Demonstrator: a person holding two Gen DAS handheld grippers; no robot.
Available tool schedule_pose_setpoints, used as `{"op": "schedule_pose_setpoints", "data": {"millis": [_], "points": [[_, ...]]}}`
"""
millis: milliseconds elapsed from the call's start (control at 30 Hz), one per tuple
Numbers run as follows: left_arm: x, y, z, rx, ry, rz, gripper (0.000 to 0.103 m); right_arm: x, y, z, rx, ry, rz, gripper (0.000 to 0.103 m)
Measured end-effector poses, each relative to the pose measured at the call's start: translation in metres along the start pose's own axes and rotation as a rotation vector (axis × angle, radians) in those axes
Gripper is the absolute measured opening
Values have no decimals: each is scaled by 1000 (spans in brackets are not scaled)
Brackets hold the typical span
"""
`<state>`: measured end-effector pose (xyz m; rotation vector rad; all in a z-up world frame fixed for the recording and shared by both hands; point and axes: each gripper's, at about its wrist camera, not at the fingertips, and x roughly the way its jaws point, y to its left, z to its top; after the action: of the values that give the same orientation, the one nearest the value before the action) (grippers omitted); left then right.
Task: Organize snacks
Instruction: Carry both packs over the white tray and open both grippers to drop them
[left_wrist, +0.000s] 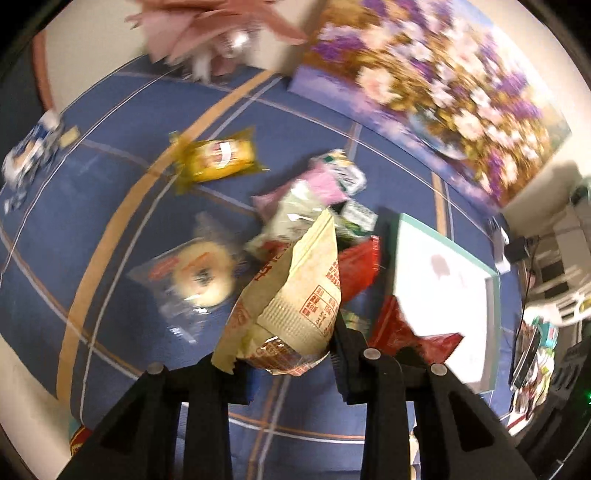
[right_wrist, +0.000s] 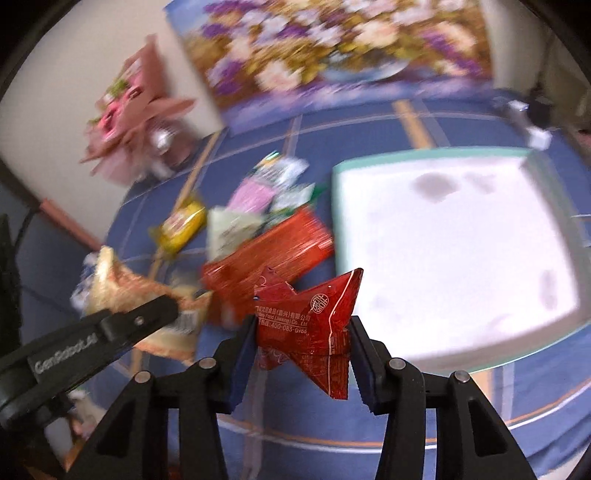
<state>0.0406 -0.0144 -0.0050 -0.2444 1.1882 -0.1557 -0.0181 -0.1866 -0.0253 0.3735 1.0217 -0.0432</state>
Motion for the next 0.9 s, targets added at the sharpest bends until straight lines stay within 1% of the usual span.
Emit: {"op": "schedule_pose_setpoints", "data": {"millis": [100,233,400,533,667,733,900], "points": [[11,-27,0,52,20,-12,33,-8,-17,9,37,-27,-64,51],[20,-60,-4,124,26,-19,33,-21,-55,20,125,-60,-166,51],[34,-101,-9,204,35,-47,33,-26,-97,24,263,-61,-205,51],[46,-124,-15,250,49,-57,33,-30,-129,23,348,-58,-234,51],[64,-144,-19,285,69,-62,33,-28,-164,20,451,-49,-280,51],[70,-151,-21,296,76,-65,33,-27,-179,19,490,-46,-286,51],[85,-168,-26,311,100,-96,33,-28,-201,17,534,-45,-306,51]]}}
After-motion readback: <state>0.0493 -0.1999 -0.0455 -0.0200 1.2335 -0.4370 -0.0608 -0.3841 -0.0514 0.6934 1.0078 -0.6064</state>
